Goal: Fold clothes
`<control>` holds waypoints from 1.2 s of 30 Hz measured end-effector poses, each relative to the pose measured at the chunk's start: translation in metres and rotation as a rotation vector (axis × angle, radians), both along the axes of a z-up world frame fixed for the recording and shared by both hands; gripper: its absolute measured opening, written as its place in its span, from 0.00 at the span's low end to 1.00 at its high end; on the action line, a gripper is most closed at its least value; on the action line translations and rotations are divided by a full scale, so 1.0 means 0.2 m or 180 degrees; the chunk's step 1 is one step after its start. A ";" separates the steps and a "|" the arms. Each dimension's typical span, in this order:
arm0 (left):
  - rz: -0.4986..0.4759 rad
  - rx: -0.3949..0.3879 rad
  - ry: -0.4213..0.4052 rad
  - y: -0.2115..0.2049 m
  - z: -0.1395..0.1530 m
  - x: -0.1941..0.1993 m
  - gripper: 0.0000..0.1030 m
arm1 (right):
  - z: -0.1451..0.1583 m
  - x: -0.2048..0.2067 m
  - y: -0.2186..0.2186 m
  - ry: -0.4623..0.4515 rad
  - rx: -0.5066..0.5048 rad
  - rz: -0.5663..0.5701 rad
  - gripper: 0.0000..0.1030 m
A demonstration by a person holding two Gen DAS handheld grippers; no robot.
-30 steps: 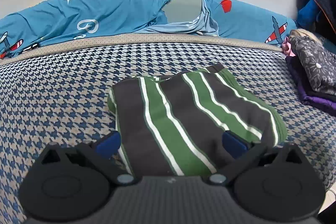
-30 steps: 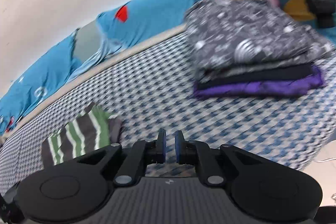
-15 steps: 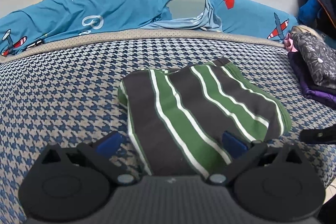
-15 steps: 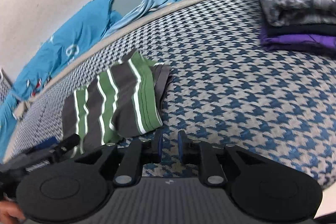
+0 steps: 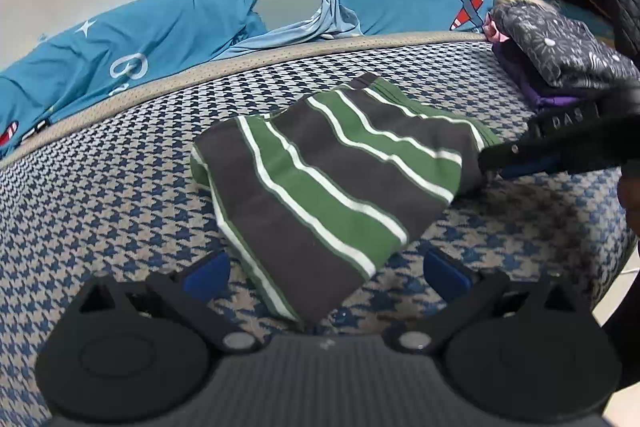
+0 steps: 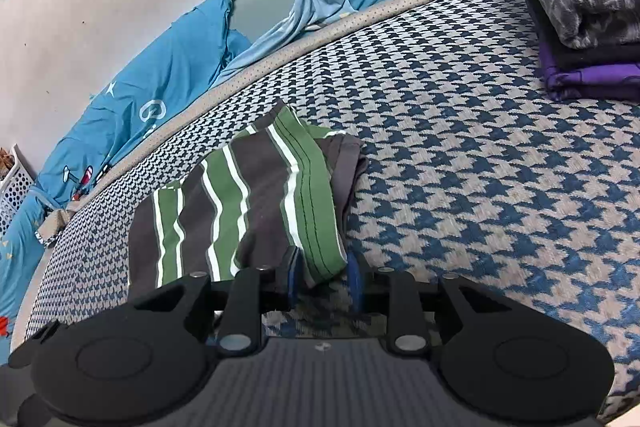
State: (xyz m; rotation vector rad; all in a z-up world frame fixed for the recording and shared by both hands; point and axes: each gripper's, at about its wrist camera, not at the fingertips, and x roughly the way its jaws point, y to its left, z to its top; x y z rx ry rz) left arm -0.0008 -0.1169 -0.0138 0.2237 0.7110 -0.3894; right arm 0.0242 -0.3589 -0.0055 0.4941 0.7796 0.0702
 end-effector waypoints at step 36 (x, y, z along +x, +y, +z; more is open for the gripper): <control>0.0735 0.0046 0.0031 0.11 -0.04 0.05 1.00 | 0.06 -0.01 -0.03 -0.0474 -0.0290 -0.0310 0.05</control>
